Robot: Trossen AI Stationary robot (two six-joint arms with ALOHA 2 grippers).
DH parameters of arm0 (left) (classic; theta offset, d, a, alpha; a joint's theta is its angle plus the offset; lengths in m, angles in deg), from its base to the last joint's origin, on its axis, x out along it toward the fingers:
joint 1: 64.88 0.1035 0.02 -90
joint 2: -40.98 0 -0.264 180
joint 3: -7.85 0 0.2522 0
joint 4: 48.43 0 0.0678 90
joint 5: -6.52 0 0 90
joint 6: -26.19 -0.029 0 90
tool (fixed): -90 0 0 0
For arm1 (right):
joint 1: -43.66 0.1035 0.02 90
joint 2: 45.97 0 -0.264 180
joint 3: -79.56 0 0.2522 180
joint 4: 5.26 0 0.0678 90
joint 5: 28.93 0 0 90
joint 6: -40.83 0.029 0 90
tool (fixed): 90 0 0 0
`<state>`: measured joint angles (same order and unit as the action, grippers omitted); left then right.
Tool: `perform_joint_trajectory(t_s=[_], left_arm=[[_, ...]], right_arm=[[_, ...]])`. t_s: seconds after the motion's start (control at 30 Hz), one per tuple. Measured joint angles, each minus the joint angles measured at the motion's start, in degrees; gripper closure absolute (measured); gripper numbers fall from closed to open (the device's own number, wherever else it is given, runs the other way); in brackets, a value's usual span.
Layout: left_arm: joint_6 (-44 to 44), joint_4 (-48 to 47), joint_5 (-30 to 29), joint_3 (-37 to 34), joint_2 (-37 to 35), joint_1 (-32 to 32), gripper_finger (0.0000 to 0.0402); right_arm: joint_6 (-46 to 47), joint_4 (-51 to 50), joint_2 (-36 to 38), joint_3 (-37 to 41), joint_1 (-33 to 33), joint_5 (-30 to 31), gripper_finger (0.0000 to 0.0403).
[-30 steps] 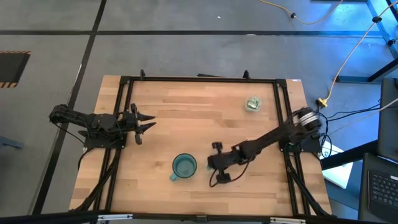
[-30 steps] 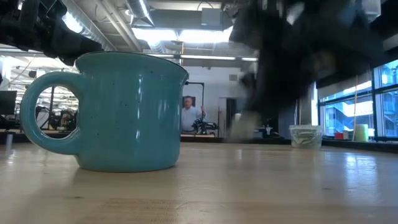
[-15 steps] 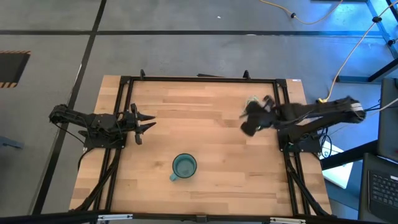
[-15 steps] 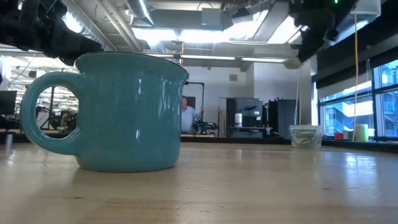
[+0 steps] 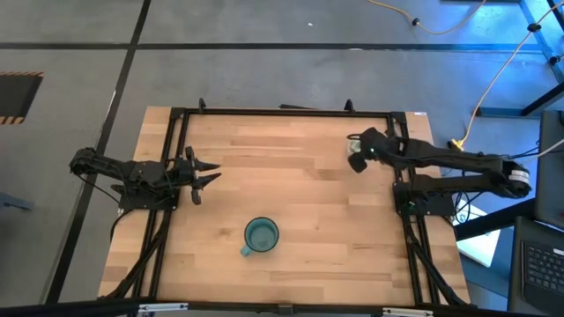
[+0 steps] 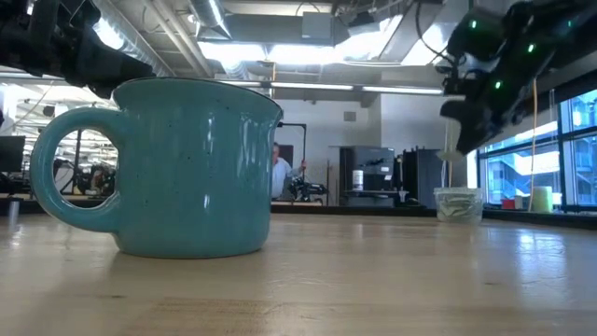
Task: Pick and place items into bin
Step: Put the stevia packet into the transparent bin, then return to Home Position
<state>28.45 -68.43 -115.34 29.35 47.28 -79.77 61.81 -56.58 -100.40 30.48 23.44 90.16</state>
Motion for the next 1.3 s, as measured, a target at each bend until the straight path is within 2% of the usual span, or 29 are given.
perform_joint_trajectory(t_s=[0.2, 0.33, 0.43, 0.83, 0.93, 1.13, 1.3], left_arm=[[0.0, 0.0, -0.01, 0.0, 0.0, 0.01, 0.0288], [0.0, 0.0, -0.02, 0.0, 0.0, 0.0, 0.0288], [0.0, 0.0, -0.03, 0.0, 0.0, 0.01, 0.0288], [-0.02, -0.04, -0.07, 0.0, 0.0, 0.0, 0.0288], [-0.02, -0.02, -0.07, 0.0, 0.0, 0.01, 0.0288], [1.46, 0.2, -0.72, 0.0, 0.0, 0.0, 0.0288], [3.32, 0.47, -7.26, 0.0, 0.0, 0.02, 0.0288]], right_arm=[[-5.06, 13.06, -1.2, 7.01, -8.11, -3.69, 0.0403], [-6.3, 14.84, -1.51, 9.32, -11.69, -6.48, 0.0403], [-6.63, 16.54, -1.47, 10.03, -13.18, -8.32, 0.0403], [-7.9, 20.37, -1.45, 13.56, -15.31, -8.67, 0.04], [-7.99, 21.78, -1.45, 13.56, -15.31, -8.96, 0.0381], [-7.81, 22.46, -1.12, 13.56, -15.31, -9.8, 0.0307], [-7.7, 22.5, 2.76, 13.56, -15.31, -9.77, 0.0272]])
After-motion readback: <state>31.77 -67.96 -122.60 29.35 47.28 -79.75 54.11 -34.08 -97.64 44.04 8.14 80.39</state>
